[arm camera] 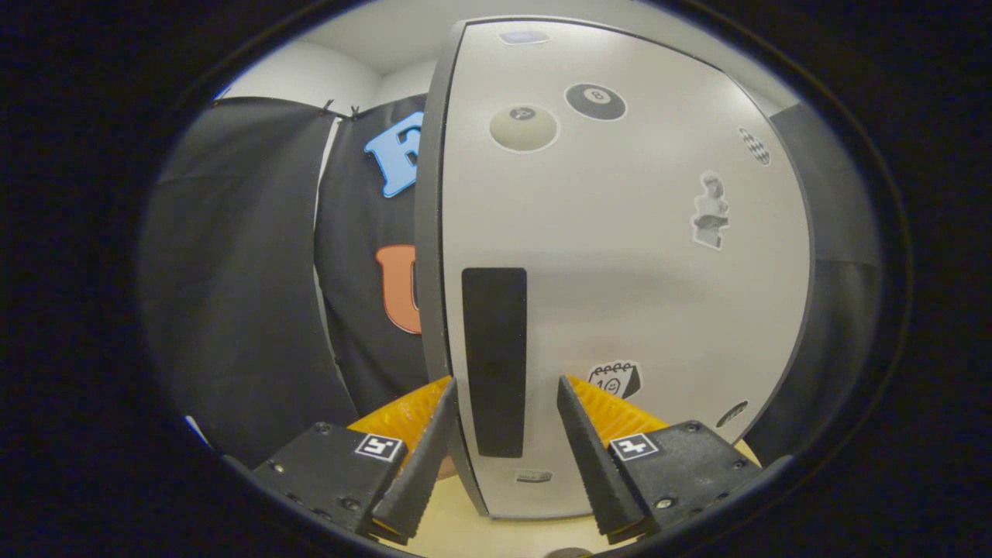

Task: Open the shoe cabinet door, grab the shoes and put them into the shoe cabinet, then close the shoe cabinet door.

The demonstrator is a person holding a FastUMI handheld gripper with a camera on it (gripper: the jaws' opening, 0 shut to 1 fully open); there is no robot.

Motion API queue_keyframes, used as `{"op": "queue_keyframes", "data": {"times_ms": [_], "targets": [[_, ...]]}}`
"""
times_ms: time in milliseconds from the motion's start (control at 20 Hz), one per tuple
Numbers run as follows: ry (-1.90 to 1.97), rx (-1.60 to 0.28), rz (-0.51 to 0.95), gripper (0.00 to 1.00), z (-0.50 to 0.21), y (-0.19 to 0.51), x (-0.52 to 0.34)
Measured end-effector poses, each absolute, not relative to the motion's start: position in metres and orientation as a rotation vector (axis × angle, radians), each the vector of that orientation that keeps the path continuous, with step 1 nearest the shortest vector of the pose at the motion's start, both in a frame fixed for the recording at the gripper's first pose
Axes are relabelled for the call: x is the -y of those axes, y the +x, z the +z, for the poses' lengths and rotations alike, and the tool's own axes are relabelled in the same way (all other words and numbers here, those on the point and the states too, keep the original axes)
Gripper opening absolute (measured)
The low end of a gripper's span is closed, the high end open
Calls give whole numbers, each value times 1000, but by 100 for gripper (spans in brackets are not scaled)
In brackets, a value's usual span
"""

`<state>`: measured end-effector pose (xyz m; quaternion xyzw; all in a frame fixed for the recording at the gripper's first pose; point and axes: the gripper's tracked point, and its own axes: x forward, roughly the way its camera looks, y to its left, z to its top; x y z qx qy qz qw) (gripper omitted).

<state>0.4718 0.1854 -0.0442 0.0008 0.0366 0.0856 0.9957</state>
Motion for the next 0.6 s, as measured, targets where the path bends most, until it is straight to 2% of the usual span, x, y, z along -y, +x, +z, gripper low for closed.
{"op": "queue_keyframes", "data": {"times_ms": [100,150,300,350,600], "targets": [[5,-96,156,69,-51,477,-188],[5,-96,149,59,-53,475,-188],[-33,-74,96,47,-54,478,-188],[-42,-77,88,38,-54,479,-188],[3,-110,164,35,-54,473,-187]]}}
